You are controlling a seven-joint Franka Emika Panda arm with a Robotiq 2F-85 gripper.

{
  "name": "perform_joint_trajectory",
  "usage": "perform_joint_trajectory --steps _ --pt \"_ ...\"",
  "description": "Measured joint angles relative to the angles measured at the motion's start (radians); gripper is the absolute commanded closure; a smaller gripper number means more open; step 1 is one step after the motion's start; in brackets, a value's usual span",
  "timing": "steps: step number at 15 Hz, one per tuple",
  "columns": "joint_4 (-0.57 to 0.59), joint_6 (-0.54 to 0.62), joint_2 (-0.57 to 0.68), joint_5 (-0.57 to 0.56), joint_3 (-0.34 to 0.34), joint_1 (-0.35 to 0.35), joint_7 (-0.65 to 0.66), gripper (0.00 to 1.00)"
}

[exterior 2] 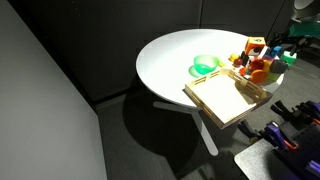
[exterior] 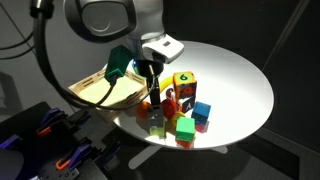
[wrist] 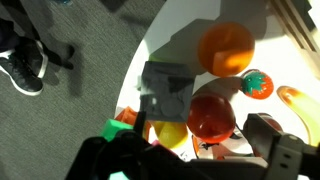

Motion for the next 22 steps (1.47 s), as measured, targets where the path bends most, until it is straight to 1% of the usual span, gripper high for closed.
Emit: perform_joint_trajectory --steps 7,22 --pt "-0.004 -0.057 -0.013 0.062 0.006 0.0 -0.017 0.0" --pt "-0.004 -0.07 -0.006 0.063 0.006 -0.002 -0.017 0.0"
